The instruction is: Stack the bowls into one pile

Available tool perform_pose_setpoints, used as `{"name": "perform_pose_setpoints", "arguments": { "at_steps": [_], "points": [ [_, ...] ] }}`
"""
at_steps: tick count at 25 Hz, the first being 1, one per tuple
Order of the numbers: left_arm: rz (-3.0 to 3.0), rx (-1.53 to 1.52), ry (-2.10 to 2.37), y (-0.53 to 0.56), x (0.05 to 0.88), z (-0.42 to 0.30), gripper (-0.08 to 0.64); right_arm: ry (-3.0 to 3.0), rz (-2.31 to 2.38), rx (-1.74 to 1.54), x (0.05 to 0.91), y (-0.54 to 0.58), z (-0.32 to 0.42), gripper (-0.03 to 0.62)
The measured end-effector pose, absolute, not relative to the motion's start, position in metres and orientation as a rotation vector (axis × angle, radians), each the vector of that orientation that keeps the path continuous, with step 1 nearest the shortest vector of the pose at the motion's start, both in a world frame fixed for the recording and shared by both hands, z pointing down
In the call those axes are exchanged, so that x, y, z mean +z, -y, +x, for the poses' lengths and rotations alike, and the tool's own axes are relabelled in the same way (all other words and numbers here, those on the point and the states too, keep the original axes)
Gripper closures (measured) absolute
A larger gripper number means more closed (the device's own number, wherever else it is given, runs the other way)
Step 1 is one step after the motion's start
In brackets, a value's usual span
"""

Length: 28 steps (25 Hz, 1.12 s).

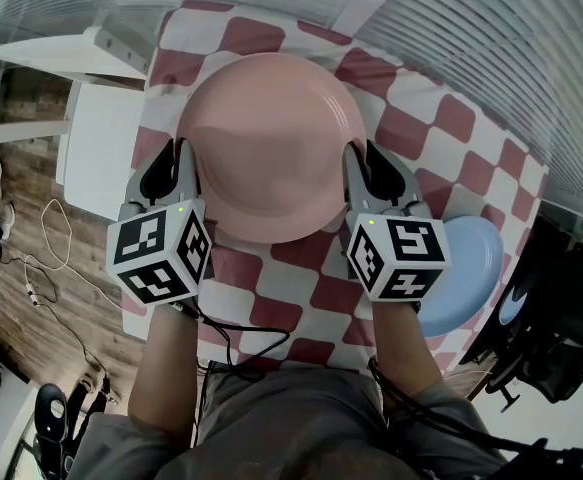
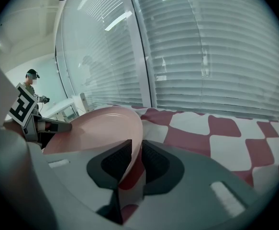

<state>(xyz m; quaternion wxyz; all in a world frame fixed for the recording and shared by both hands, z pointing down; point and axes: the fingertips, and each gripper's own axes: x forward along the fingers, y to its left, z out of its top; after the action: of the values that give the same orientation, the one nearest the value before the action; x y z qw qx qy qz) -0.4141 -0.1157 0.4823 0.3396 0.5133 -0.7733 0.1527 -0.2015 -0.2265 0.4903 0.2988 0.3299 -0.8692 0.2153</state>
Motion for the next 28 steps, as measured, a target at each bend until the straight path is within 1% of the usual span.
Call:
{"name": "perform_pose_setpoints", "arguments": {
  "at_steps": [18,28],
  "points": [
    [1.357,0.397,1.980,0.113,0.476,-0.406,0.531,2.287,0.889,0.584,0.485,0.225,-0.194,0.515],
    [1.431,0.409,2.008,0.121,0.432,-0.390,0.529,2.335,0.982,0.574,0.441,0.229,-0.176,0.525]
  ]
}}
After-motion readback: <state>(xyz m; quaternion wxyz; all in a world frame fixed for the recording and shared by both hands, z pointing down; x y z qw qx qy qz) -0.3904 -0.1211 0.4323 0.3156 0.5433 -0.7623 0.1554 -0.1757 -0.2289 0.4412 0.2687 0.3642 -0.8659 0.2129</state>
